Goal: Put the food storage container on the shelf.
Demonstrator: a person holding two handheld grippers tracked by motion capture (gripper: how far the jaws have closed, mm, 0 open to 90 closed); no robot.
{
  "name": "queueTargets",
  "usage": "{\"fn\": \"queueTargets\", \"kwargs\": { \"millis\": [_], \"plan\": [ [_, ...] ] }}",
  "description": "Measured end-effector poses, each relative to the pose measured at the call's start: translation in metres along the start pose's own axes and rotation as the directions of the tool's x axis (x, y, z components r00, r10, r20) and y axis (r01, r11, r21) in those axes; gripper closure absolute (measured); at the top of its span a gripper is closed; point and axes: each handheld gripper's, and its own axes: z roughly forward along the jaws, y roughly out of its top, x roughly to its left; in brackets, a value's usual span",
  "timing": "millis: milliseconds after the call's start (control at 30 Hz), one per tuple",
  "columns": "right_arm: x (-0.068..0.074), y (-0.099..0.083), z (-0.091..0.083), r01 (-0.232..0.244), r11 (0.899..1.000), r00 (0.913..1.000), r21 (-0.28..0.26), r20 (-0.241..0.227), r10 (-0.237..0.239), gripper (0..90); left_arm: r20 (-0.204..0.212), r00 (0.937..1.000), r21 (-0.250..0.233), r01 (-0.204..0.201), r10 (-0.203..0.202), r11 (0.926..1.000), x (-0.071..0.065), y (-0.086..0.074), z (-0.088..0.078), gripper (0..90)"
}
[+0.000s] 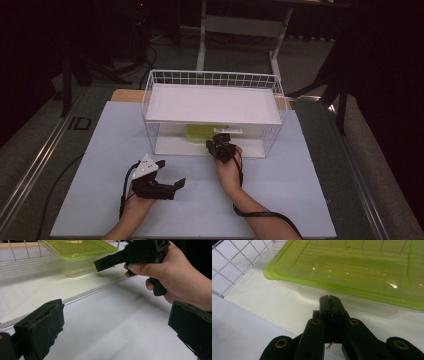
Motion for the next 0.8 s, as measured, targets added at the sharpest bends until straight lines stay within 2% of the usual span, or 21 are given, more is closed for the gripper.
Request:
{"fn": "queueTargets", "kwargs": {
  "millis": [33, 200, 400, 533, 700, 800],
  "plan": [
    [-0.001, 0.001, 0.002, 0.021, 1.0, 0.9996, -0.015, 0.016, -0.021, 89.9, 0.0, 1.0, 0.001, -0.002, 0.002, 1.0, 0.0, 0.0, 0.0, 1.1],
    [-0.003, 0.004, 0.004, -0.001, 1.0, 1.0, -0.008, 0.004, 0.001, 89.9, -0.001, 1.0, -0.004, 0.004, -0.004, 1.0, 0.001, 0.0, 0.0, 1.1],
    [0.0, 0.003, 0.005, 0.018, 1.0, 0.9997, -0.013, 0.014, -0.017, 89.8, -0.008, 0.9999, 0.0, -0.009, 0.009, 1.0, 0.0, -0.001, 0.0, 1.1],
    [0.005, 0.001, 0.0, 0.022, 1.0, 0.9998, -0.003, -0.003, -0.022, 89.1, -0.006, 0.9999, -0.002, -0.016, 0.016, 0.9999, -0.001, 0.0, 0.0, 1.1],
    [0.007, -0.004, -0.006, 0.059, 0.998, 0.9982, -0.018, -0.012, -0.059, 87.2, 0.002, 0.9999, -0.008, -0.01, 0.01, 0.9999, -0.001, 0.001, -0.001, 1.1],
    [0.009, -0.007, -0.013, 0.053, 0.998, 0.9981, -0.022, -0.03, -0.054, 86.3, 0.007, 0.9999, -0.01, -0.008, 0.008, 0.9999, -0.001, 0.002, -0.001, 1.1]
  ]
}}
